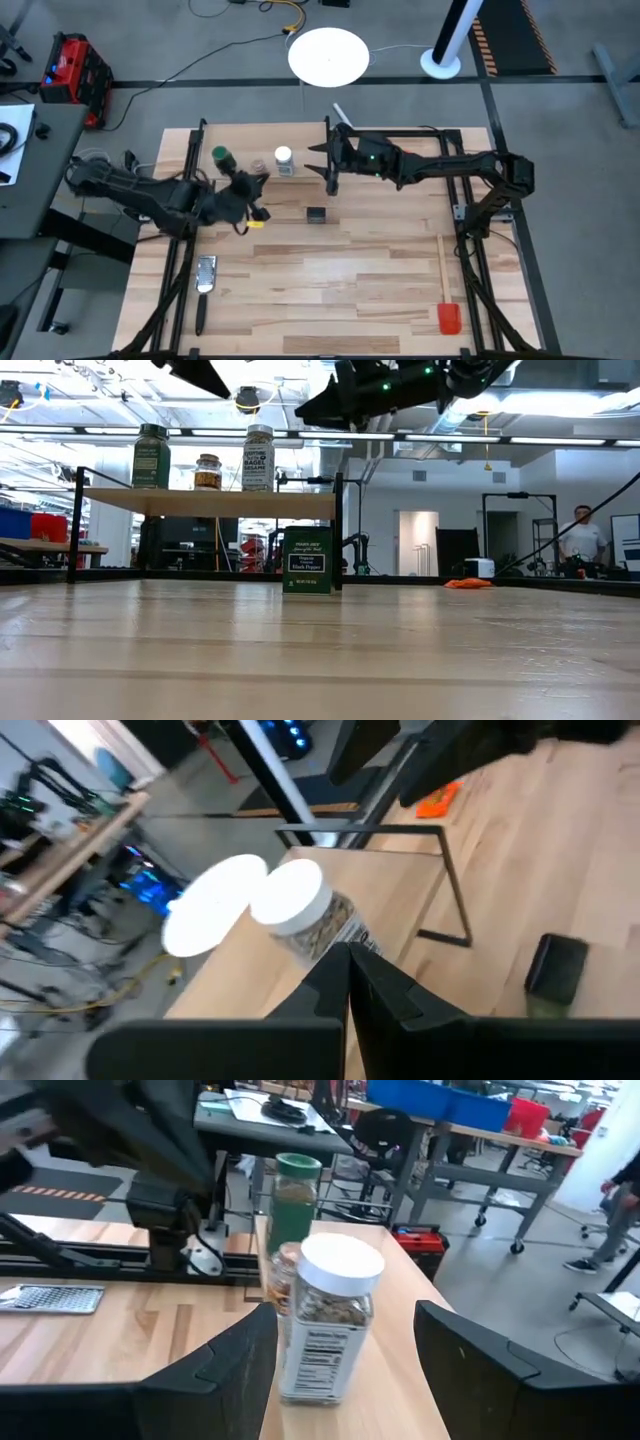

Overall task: Shelf spices
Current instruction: Remove the white seasoning bottle from the shelf

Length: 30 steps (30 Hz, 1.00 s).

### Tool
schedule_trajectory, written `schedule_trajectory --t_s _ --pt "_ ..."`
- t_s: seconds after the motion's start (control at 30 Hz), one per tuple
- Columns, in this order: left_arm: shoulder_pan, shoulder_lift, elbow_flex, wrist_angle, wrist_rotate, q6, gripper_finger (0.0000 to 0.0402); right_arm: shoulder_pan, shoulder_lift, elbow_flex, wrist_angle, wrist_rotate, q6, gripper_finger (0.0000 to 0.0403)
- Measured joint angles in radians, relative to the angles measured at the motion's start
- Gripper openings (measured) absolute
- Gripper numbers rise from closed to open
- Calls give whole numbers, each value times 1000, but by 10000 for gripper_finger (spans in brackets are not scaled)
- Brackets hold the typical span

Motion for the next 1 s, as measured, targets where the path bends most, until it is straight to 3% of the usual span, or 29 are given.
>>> schedule_trajectory --t_s 0.27,0.73,0.87,1.0 --pt "141 0 -37 135 267 92 0 -9 0 0 -44 -3 -33 234" --pt "231 6 -38 121 251 3 0 -8 0 0 -59 -3 -35 234" --pt "266 37 -38 123 329 1 0 -8 0 0 -69 -3 -35 234" --pt "294 83 -38 125 340 -4 0 -8 0 -1 -76 -2 -35 234"
